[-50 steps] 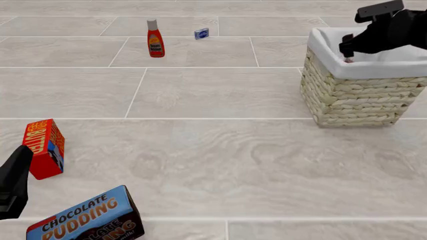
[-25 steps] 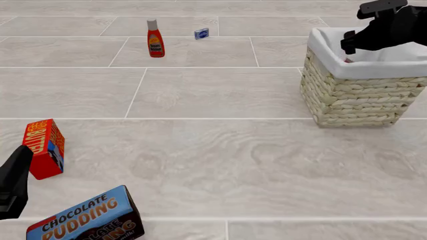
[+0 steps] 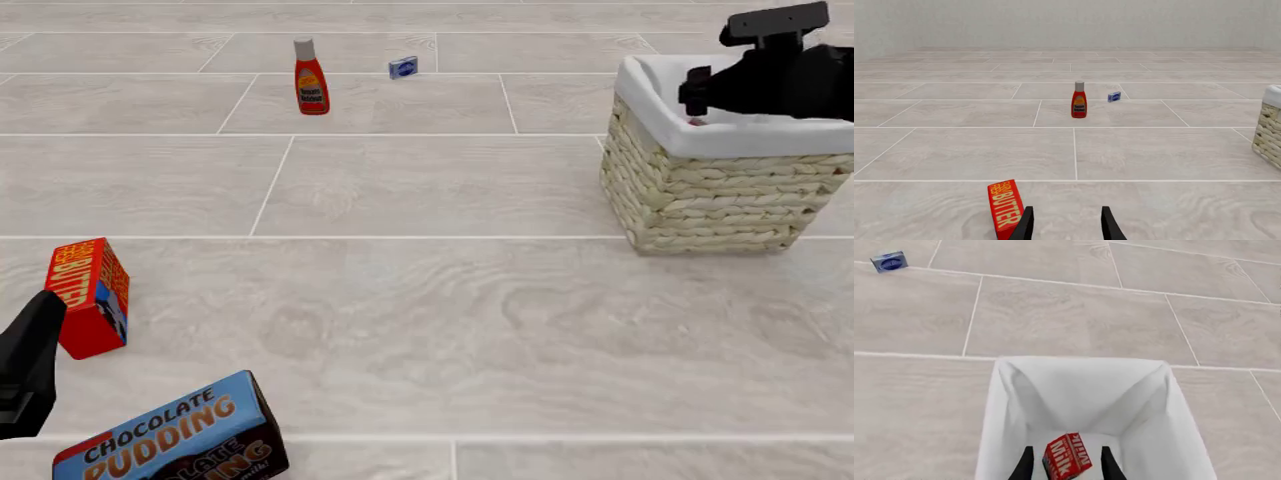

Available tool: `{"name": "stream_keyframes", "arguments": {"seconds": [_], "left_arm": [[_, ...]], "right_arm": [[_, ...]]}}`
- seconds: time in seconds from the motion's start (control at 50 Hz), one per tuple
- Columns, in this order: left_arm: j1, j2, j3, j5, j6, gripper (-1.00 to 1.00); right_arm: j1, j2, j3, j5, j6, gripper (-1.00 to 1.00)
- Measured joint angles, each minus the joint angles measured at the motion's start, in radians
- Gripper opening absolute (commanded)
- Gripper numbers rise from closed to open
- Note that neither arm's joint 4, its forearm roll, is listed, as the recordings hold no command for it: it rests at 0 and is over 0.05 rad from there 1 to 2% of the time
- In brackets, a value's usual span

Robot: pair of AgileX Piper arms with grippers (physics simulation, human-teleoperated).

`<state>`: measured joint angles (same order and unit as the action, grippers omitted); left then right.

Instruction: Pick the milk and place it in the basket.

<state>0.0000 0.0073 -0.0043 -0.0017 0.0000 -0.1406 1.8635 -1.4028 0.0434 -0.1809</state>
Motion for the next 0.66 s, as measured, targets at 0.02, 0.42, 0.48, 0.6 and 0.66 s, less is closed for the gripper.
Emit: {"name": "stream_keyframes", "arguments": {"seconds": [0.02, 0.42, 0.48, 0.6, 0.66], "left_arm": [[0.0, 0.0, 0.0, 0.0, 0.0, 1.0], [0.0, 0.0, 0.0, 0.0, 0.0, 1.0], [0.0, 0.0, 0.0, 0.0, 0.0, 1.0], [0.0, 0.0, 0.0, 0.0, 0.0, 1.0], [0.0, 0.0, 0.0, 0.0, 0.0, 1.0]], "right_arm": [[0.001, -0.01, 0.022, -0.019, 0.005, 1.0], [-0.001, -0.226, 0.36, -0.32, 0.061, 1.0], [0.0, -0.257, 0.4, -0.35, 0.066, 1.0], [0.004, -0.313, 0.474, -0.403, 0.074, 1.0], [0.008, -0.341, 0.511, -0.426, 0.077, 1.0]]}}
